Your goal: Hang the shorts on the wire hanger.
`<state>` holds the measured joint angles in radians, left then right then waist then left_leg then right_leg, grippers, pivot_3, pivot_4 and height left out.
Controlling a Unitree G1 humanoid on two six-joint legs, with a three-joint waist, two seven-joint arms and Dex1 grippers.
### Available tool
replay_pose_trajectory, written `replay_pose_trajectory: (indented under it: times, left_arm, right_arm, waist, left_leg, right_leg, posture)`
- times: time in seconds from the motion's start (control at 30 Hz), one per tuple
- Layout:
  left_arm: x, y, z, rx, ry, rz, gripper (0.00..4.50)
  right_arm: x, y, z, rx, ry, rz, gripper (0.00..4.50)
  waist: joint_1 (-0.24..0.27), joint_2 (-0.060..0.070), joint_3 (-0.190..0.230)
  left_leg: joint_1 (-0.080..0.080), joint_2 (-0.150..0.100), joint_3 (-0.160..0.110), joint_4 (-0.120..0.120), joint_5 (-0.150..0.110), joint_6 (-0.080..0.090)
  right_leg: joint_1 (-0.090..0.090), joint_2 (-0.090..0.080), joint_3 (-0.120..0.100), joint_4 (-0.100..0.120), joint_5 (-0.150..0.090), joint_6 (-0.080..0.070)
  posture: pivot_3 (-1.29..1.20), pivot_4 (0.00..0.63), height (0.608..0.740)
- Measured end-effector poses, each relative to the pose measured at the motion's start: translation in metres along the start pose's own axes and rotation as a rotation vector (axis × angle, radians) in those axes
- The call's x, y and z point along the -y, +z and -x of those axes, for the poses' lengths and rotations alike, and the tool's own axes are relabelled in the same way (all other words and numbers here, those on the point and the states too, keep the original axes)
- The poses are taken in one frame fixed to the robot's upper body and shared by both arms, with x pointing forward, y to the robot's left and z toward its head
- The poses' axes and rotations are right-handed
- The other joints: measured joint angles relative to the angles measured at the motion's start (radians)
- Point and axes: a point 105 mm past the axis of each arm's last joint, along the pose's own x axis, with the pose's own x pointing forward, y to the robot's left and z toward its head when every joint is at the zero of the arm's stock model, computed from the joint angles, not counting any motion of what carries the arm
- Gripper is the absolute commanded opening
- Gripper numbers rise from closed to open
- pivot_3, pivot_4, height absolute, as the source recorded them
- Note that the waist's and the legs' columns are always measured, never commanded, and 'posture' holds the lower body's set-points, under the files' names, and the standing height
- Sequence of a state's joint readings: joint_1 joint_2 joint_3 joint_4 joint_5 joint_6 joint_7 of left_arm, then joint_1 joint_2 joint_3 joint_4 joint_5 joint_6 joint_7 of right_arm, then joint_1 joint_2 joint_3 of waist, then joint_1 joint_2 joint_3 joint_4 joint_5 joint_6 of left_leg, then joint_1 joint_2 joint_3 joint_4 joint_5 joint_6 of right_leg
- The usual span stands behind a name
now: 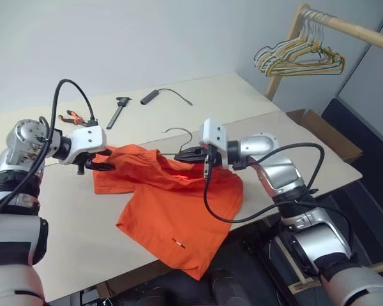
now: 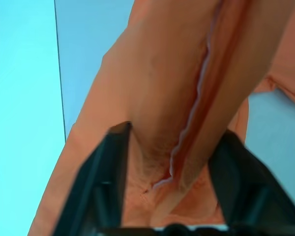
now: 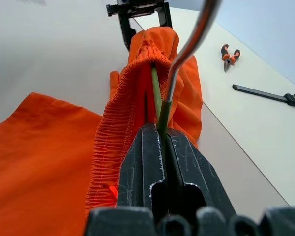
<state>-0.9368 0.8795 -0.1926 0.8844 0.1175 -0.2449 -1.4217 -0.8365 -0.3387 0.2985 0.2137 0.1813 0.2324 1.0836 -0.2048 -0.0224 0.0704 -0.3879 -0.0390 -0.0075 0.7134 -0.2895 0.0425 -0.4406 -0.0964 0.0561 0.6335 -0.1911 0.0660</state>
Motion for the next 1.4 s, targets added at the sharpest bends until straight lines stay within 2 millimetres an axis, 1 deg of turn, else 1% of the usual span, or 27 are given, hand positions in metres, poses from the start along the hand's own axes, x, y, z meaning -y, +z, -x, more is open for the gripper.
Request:
replay_pose_trajectory:
  times: [0.13, 0.2, 0.37, 0.43, 0.5, 0.57, 0.73, 0.87, 1.0, 1.1, 1.2, 1.3, 1.4]
  left_arm:
    - [-0.009, 0.010, 0.005, 0.014, 0.020, -0.023, 0.04]
    - [-0.011, 0.013, 0.007, 0.018, 0.022, -0.031, 0.04]
    - [-0.010, 0.014, 0.008, 0.018, 0.009, -0.032, 0.04]
    - [-0.011, 0.015, 0.012, 0.019, 0.003, -0.034, 0.04]
    - [-0.013, 0.018, 0.021, 0.025, 0.014, -0.040, 0.04]
    - [-0.015, 0.020, 0.027, 0.032, 0.022, -0.045, 0.04]
    - [-0.016, 0.020, 0.034, 0.039, 0.028, -0.048, 0.04]
    - [-0.016, 0.020, 0.038, 0.035, 0.036, -0.052, 0.04]
    - [-0.013, 0.018, 0.038, 0.033, 0.033, -0.050, 0.04]
    - [-0.010, 0.014, 0.036, 0.034, 0.026, -0.025, 0.04]
    - [-0.007, 0.014, 0.035, 0.040, 0.014, -0.035, 0.04]
    - [0.002, 0.010, 0.028, 0.034, -0.016, -0.041, 0.04]
    - [0.010, 0.003, 0.020, 0.022, -0.032, -0.033, 0.70]
  right_arm:
    - [0.000, 0.000, 0.001, 0.001, 0.000, 0.000, 0.00]
    - [-0.001, -0.001, 0.001, 0.000, -0.001, -0.006, 0.00]
    - [-0.003, -0.007, 0.003, -0.005, -0.004, -0.025, 0.00]
    - [-0.003, -0.009, 0.004, -0.011, -0.007, -0.023, 0.00]
    - [-0.003, -0.011, 0.005, -0.022, -0.018, -0.013, 0.00]
    - [-0.003, -0.017, 0.006, -0.049, -0.031, 0.004, 0.00]
    - [-0.003, -0.038, 0.007, -0.108, -0.060, 0.001, 0.00]
    - [-0.004, -0.041, 0.010, -0.116, -0.055, 0.008, 0.00]
    - [-0.002, -0.044, 0.017, -0.139, -0.054, 0.011, 0.00]
    - [-0.001, -0.045, 0.020, -0.145, -0.057, 0.012, 0.00]
    - [-0.001, -0.045, 0.020, -0.145, -0.056, 0.012, 0.00]
    - [0.000, -0.039, 0.020, -0.130, -0.046, -0.002, 0.00]
    - [-0.001, -0.023, 0.022, -0.102, -0.010, 0.006, 0.00]
  waist:
    - [0.000, 0.000, 0.000]
    - [0.000, 0.000, 0.000]
    - [0.000, 0.000, 0.000]
    - [0.000, 0.000, 0.000]
    - [0.001, 0.000, 0.000]
    - [0.003, 0.000, 0.000]
    - [0.011, 0.000, 0.000]
    - [0.022, 0.000, 0.000]
    - [0.034, 0.000, 0.000]
    - [0.038, 0.000, 0.000]
    - [0.039, 0.000, 0.000]
    - [0.040, 0.000, 0.000]
    - [0.039, 0.000, 0.000]
  left_leg:
    - [0.000, 0.000, 0.000, 0.000, 0.000, 0.000]
    - [0.000, 0.000, 0.000, 0.000, 0.000, 0.000]
    - [0.000, 0.000, 0.000, 0.000, 0.000, 0.000]
    - [0.000, 0.000, 0.000, 0.000, 0.000, 0.000]
    - [0.000, 0.000, 0.000, 0.000, 0.000, 0.000]
    - [0.000, 0.000, 0.000, 0.000, 0.000, 0.000]
    - [0.001, 0.000, 0.000, 0.000, 0.000, 0.000]
    - [0.001, 0.000, 0.000, 0.000, 0.000, 0.000]
    - [0.001, 0.000, 0.000, 0.000, 0.000, 0.000]
    - [0.001, 0.000, 0.000, 0.000, 0.000, 0.000]
    - [0.000, 0.000, 0.000, 0.000, 0.000, 0.000]
    - [0.001, 0.000, 0.000, 0.000, 0.000, 0.000]
    - [0.001, 0.000, 0.000, 0.000, 0.000, 0.000]
  right_leg:
    - [0.000, 0.000, 0.000, 0.000, 0.000, 0.000]
    - [0.000, 0.000, 0.000, 0.000, 0.000, 0.000]
    - [0.000, 0.000, 0.000, 0.000, 0.000, 0.000]
    - [0.000, 0.000, 0.000, 0.000, 0.000, 0.000]
    - [0.000, 0.000, 0.000, 0.000, 0.000, 0.000]
    - [0.000, 0.000, 0.000, 0.000, 0.000, 0.000]
    - [0.000, 0.000, 0.000, 0.000, 0.000, 0.000]
    - [0.000, 0.001, 0.000, 0.000, 0.000, 0.000]
    - [0.001, 0.001, 0.000, 0.000, 0.000, 0.000]
    - [0.001, 0.001, 0.000, 0.000, 0.000, 0.000]
    - [0.001, 0.001, 0.000, 0.000, 0.000, 0.000]
    - [0.000, 0.001, 0.000, 0.000, 0.000, 0.000]
    - [0.000, 0.001, 0.000, 0.000, 0.000, 0.000]
  posture:
    - [-0.10, 0.007, 0.740]
    - [-0.10, 0.007, 0.740]
    - [-0.09, 0.013, 0.740]
    - [-0.09, 0.013, 0.740]
    - [-0.07, 0.015, 0.740]
    - [-0.07, 0.015, 0.740]
    - [-0.06, 0.019, 0.740]
    - [-0.05, 0.021, 0.740]
    - [-0.06, 0.020, 0.740]
    - [-0.06, 0.020, 0.740]
    - [-0.06, 0.020, 0.740]
    - [-0.06, 0.020, 0.740]
    - [-0.06, 0.020, 0.740]
